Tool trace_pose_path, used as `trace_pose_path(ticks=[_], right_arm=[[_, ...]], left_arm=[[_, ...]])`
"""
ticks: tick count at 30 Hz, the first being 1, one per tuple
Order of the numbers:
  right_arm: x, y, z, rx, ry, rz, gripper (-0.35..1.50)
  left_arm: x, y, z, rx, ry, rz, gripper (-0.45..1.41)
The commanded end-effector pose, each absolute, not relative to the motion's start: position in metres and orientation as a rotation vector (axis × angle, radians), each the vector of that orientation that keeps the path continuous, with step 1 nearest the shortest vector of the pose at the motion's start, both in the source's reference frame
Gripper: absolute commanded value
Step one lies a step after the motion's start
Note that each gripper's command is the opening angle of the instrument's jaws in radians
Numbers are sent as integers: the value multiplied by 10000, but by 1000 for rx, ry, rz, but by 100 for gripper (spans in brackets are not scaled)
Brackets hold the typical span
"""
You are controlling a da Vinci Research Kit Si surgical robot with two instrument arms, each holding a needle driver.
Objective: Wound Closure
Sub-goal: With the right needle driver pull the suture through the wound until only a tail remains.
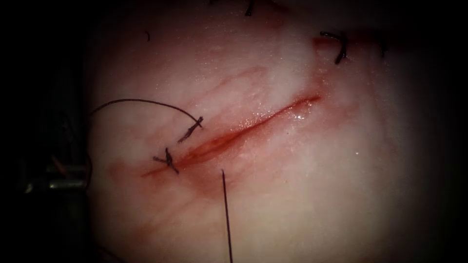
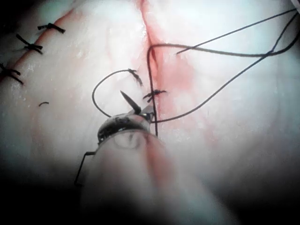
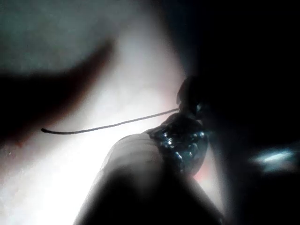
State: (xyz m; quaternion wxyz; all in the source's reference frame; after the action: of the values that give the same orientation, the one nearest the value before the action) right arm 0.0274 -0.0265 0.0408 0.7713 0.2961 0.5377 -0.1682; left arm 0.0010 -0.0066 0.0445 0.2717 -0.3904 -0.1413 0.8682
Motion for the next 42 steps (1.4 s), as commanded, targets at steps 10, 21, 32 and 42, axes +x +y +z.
trace_pose_path(ticks=[10, 21, 32, 42], right_arm=[[306, -285, 377, 680, 1196, -419, 10], [278, -126, 391, 283, 1265, -67, 146], [252, -76, 382, 315, 1387, -20, 148], [183, -92, 346, 359, 1407, -58, 148]], left_arm=[[5, -62, 450, -1054, -378, 2338, -35], [5, -62, 451, -1059, -377, 2345, -35], [7, -61, 451, -1062, -376, 2351, -25], [52, -38, 431, -1022, -259, 2351, -26]])
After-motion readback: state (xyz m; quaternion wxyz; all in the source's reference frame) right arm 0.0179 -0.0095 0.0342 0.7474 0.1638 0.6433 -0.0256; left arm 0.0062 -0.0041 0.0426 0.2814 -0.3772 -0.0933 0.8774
